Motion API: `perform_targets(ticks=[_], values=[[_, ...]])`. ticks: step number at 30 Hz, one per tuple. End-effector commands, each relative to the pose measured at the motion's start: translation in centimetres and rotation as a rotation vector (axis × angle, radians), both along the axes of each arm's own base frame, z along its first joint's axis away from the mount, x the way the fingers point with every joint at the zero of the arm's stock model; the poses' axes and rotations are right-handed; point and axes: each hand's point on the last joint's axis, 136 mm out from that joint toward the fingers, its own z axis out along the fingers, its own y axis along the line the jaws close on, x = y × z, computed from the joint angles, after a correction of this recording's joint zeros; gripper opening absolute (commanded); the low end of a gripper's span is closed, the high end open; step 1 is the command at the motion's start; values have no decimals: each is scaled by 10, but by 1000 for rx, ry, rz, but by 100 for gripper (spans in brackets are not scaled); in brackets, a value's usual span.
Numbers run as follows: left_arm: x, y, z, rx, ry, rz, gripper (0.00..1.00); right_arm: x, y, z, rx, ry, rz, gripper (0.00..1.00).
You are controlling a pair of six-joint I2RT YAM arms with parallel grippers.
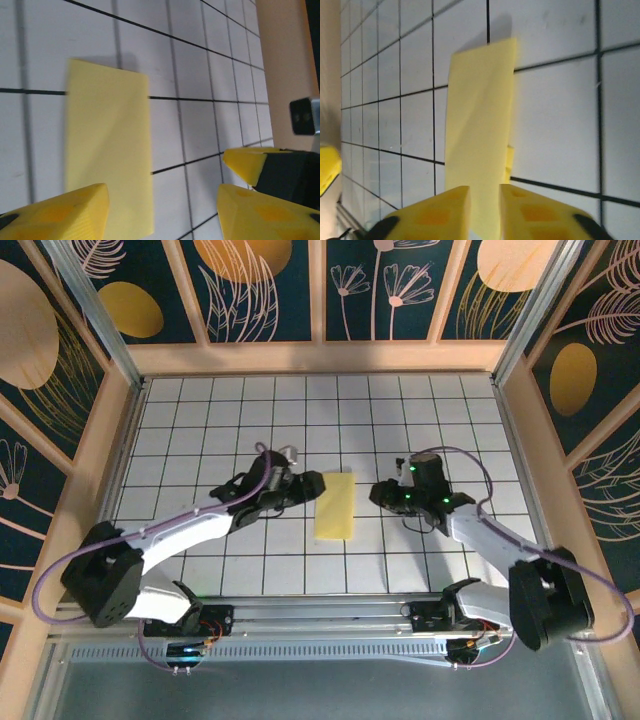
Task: Fold a paper plane with a square sheet of paper (fold left side to right side)
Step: Turn over the paper at the center of the table, then third fold the triangle at the center of the table.
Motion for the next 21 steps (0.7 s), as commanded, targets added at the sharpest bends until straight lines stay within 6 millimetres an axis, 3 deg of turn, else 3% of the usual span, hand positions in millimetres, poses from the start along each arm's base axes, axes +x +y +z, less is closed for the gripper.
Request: perform_targets(ticks=[1, 5, 9, 21], values=[[-4, 19, 1, -70, -9, 79, 61, 5, 26, 0, 52, 7, 50, 15], [-13, 44, -8, -39, -3, 153, 64, 13, 37, -15, 20, 28, 51, 8], [-20, 57, -16, -13, 6, 183, 65, 20, 45, -25, -4, 44, 65, 2], [-23, 54, -30, 17, 41, 154, 65, 17, 39, -67, -94, 120, 75, 0]])
